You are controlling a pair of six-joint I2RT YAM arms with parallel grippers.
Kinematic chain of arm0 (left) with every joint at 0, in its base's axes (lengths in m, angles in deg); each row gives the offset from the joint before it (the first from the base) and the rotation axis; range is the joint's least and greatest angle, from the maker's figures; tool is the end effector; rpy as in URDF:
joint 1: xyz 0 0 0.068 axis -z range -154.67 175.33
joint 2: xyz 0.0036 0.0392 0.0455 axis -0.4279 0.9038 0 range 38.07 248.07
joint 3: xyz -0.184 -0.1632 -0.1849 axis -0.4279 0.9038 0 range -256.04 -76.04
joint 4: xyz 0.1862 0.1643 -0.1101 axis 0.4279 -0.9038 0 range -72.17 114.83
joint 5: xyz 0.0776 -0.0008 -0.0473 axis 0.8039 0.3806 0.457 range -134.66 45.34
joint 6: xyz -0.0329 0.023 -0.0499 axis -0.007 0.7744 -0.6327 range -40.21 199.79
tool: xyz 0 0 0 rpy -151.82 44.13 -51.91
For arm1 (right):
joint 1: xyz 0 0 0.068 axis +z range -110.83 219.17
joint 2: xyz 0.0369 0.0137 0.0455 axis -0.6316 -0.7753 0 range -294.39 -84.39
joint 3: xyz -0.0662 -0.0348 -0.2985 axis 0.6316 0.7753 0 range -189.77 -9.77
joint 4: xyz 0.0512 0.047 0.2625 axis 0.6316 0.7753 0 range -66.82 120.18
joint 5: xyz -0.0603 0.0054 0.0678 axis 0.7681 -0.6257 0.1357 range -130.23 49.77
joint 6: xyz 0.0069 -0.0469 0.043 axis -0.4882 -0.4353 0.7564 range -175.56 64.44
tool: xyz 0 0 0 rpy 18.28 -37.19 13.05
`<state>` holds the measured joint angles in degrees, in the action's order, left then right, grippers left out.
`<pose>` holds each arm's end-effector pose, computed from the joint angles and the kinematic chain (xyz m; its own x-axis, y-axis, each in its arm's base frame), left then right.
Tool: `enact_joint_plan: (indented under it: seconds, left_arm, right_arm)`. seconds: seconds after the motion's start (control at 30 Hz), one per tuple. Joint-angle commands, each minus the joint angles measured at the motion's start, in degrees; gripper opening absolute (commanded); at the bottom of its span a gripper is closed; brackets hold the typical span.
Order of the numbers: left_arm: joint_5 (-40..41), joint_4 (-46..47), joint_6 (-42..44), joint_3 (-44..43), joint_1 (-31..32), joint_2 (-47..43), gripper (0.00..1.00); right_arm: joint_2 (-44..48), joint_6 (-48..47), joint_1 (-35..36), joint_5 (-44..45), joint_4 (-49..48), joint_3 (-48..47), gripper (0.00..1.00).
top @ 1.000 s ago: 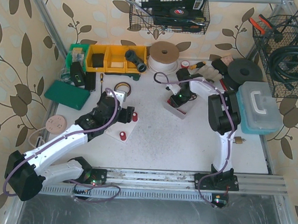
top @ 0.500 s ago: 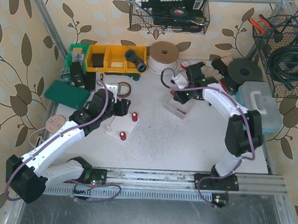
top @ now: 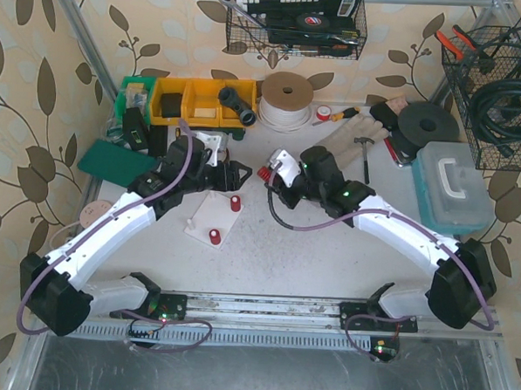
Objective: Install the large spring
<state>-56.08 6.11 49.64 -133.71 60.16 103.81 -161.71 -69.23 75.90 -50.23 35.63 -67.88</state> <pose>0.2144 -0.1611 0.3551 -0.6741 -0.1308 -0.7270 0.4236 0.7378 -0.5255 0.2512 0.1983 0.3142 -0.2415 -0.4707 -0.8486 -0.7869 0.6067 -0.1125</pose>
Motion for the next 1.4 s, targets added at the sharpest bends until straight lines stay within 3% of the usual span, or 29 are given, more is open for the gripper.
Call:
enact_joint_plan:
  seconds: [0.0, 0.3, 0.6, 1.1, 1.2, 1.37]
  left_arm:
    - [-5.4, 0.5, -1.4, -2.9, -0.3, 1.4, 0.71]
    - [-11.5, 3.7, -4.4, -1.6, -0.4, 2.4, 0.71]
    - [-10.8, 6.2, -6.9, 1.6, -0.4, 1.9, 0.52]
    - [-10.2, 9.6, -11.2, 2.9, -0.5, 2.7, 0.45]
    - [-10.0, 9.6, -11.6, 3.2, -0.5, 2.6, 0.35]
    - [-9.5, 9.3, -12.0, 3.8, -0.8, 2.0, 0.05]
  right_arm:
    - [1.6, 2.7, 3.6, 3.7, -10.3, 2.2, 0.0]
    - [0.3, 2.2, 8.6, 6.3, -12.5, 2.6, 0.0]
    - [0.5, 2.4, 9.3, 6.4, -14.7, 4.1, 0.0]
    - [0.0, 0.8, 10.2, 4.7, -15.3, 5.0, 0.0]
    - [0.1, 0.4, 10.2, 4.6, -15.3, 5.3, 0.0]
    - [-0.2, 0.2, 10.2, 4.6, -14.7, 5.3, 0.01]
